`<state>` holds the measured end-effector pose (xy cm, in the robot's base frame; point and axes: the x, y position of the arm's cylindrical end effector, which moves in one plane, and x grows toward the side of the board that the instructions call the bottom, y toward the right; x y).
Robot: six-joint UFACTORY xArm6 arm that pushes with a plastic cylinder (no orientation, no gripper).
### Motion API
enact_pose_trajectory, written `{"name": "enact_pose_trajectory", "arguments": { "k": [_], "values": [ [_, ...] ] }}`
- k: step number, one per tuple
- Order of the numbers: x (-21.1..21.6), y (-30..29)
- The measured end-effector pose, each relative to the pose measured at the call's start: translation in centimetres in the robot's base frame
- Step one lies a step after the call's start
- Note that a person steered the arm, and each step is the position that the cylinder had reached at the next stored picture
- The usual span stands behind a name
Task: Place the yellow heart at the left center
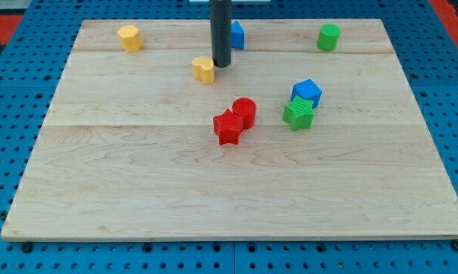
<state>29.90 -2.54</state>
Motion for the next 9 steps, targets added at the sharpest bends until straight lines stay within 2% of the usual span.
{"name": "enact_pose_trajectory", "arguments": {
  "k": [1,2,3,4,5,6,7,8,9],
  "values": [
    [2.2,-4.9],
    [5.2,-6.2],
    [4.8,-2.1],
    [6.8,-0.6],
    [9.3,-6.0],
    [9.0,-11.2],
    [8.5,-11.0],
    [4.9,-9.6],
    [6.3,-13.1]
  ]
}}
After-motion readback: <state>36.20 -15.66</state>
